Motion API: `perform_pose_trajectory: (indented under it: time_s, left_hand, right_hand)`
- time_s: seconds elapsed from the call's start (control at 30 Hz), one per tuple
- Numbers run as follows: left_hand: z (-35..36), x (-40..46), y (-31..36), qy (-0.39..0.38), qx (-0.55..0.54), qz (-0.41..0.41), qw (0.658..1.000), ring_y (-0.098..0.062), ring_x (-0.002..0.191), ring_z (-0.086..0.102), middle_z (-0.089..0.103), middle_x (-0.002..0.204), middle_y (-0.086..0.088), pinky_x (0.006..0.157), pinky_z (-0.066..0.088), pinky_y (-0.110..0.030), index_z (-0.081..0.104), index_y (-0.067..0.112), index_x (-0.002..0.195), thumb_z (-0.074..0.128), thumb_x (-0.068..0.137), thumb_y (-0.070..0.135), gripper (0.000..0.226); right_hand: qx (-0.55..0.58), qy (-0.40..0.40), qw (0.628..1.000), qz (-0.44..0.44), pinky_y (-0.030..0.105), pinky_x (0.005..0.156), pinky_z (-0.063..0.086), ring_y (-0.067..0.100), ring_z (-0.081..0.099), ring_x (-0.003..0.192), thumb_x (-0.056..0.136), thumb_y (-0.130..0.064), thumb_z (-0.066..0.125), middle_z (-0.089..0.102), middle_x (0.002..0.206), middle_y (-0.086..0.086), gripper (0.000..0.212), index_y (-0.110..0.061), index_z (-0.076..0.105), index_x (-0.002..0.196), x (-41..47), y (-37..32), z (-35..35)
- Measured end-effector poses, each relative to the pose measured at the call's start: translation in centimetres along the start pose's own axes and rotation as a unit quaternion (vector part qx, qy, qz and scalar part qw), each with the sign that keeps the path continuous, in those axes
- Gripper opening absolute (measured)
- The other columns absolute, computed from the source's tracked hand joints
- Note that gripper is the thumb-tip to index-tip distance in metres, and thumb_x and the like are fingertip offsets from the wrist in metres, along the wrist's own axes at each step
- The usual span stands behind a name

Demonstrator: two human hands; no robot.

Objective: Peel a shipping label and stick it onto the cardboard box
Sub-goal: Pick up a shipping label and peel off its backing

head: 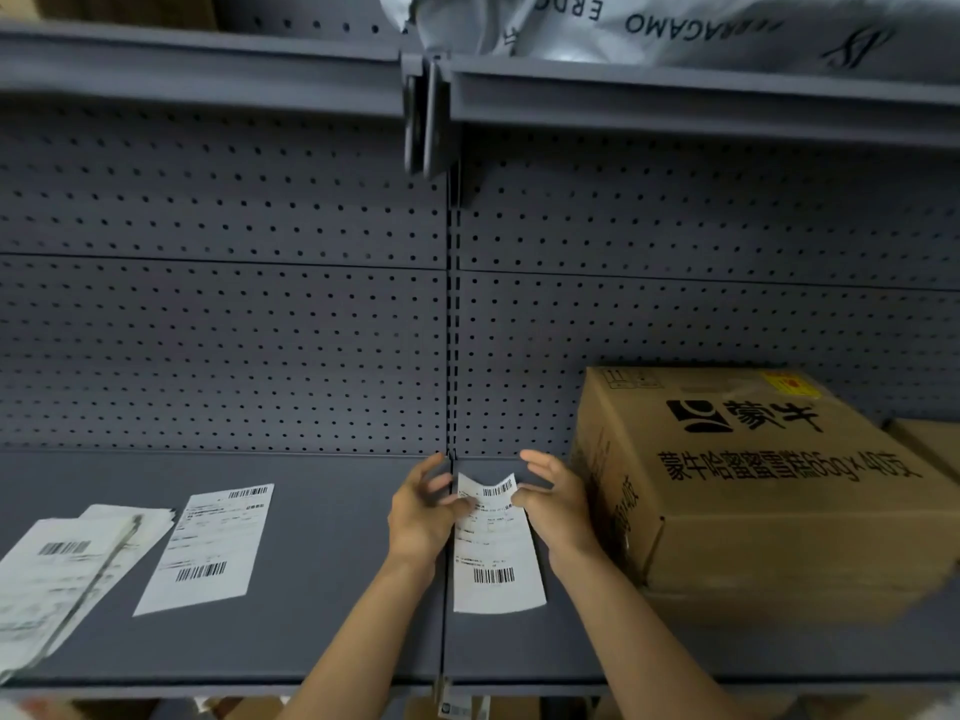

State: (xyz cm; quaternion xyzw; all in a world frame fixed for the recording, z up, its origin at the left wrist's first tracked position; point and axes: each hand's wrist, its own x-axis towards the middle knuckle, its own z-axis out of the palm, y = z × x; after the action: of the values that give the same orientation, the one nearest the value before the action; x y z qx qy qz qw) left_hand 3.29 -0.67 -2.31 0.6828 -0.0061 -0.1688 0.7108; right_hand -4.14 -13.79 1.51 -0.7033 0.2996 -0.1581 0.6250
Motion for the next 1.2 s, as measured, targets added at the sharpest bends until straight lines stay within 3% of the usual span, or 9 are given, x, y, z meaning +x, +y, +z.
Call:
perform_pose_trajectory:
  time_s: [0.13,0.27,0.37,0.5,0.67,0.8,0.87,0.97,1.2]
  left_hand:
    - [-0.1,-0.6,0.6,0.026,-0.041,0.01,0.999,-0.01,0.078,0.077,0.081,0.09,0.002,0.069,0.056,-0.022,0.061,0.025,0.129,0.075,0.086,-0.003,0.053]
    - [-0.4,-1.3,2.4,0.042,-0.071,0.032,0.996,-0.009,0.082,0.076,0.081,0.086,0.007,0.08,0.055,-0.025,0.063,0.026,0.126,0.075,0.088,0.002,0.047]
    - [-0.6,-1.9,3.9,0.025,-0.121,0.04,0.992,-0.012,0.079,0.077,0.081,0.084,0.008,0.076,0.061,-0.031,0.064,0.027,0.124,0.074,0.09,0.004,0.043]
    - [-0.7,-2.4,5.7,0.02,-0.122,0.07,0.99,-0.02,0.096,0.076,0.082,0.095,0.004,0.097,0.056,-0.042,0.065,0.032,0.125,0.075,0.09,0.009,0.043]
    - [-0.5,-3.5,8.1,0.047,-0.136,0.14,0.98,-0.005,0.079,0.069,0.076,0.081,0.012,0.083,0.05,-0.023,0.066,0.028,0.116,0.069,0.091,0.003,0.036]
    - [0.0,-4.6,9.8,0.114,-0.061,0.252,0.959,0.001,0.088,0.062,0.068,0.106,0.008,0.079,0.046,-0.01,0.064,0.03,0.113,0.072,0.088,0.005,0.036]
    - [0.1,-5.3,10.4,0.168,0.052,0.348,0.921,-0.002,0.108,0.052,0.057,0.115,0.01,0.091,0.038,-0.01,0.063,0.029,0.117,0.076,0.086,0.014,0.036]
    - [0.7,-6.8,11.6,0.155,0.156,0.464,0.858,-0.01,0.112,0.044,0.057,0.109,0.011,0.095,0.031,-0.009,0.07,0.03,0.114,0.075,0.089,0.019,0.027]
    - [2.2,-9.2,13.7,0.11,0.161,0.504,0.841,-0.005,0.122,0.043,0.065,0.116,0.019,0.1,0.032,-0.012,0.07,0.029,0.125,0.06,0.102,0.029,0.025]
  right_hand:
    - [0.019,0.002,1.0,-0.009,0.011,0.058,0.049,0.006,0.065,0.089,0.08,0.014,0.067,0.063,0.118,-0.001,0.055,-0.013,0.062,0.127,0.0,0.1,-0.1]
    - [0.044,0.012,0.998,-0.034,0.008,0.056,0.05,0.003,0.069,0.081,0.084,0.006,0.072,0.073,0.106,0.002,0.04,-0.008,0.066,0.121,-0.2,-0.5,-0.3]
    - [0.059,0.01,0.997,-0.057,0.009,0.057,0.051,-0.002,0.073,0.069,0.089,0.001,0.068,0.076,0.087,-0.007,0.02,-0.013,0.073,0.103,-0.8,-1.3,-0.6]
    - [0.063,0.01,0.995,-0.075,0.008,0.06,0.051,-0.003,0.073,0.075,0.09,-0.011,0.071,0.079,0.09,-0.005,0.01,-0.018,0.076,0.095,-1.4,-2.7,-0.7]
    - [0.07,0.011,0.992,-0.103,0.005,0.054,0.046,-0.012,0.064,0.059,0.091,-0.014,0.07,0.077,0.083,-0.004,0.007,-0.011,0.075,0.095,-2.3,-5.6,-0.9]
    - [0.091,0.002,0.987,-0.133,0.008,0.055,0.047,-0.009,0.065,0.058,0.091,-0.013,0.069,0.077,0.08,-0.005,0.006,-0.011,0.075,0.093,-3.4,-7.9,-1.4]
    - [0.103,-0.003,0.984,-0.146,0.009,0.054,0.048,-0.008,0.065,0.058,0.092,-0.014,0.069,0.077,0.077,-0.008,0.006,-0.013,0.075,0.094,-3.8,-9.2,-1.6]
    - [0.12,-0.014,0.977,-0.173,0.015,0.061,0.05,-0.005,0.063,0.059,0.091,-0.013,0.069,0.075,0.073,-0.009,0.007,-0.012,0.075,0.095,-4.3,-10.9,-1.9]
    - [0.158,-0.067,0.964,-0.203,0.028,0.073,0.053,0.007,0.068,0.077,0.09,-0.015,0.071,0.078,0.088,0.001,0.012,-0.013,0.077,0.101,-6.3,-13.1,-2.2]
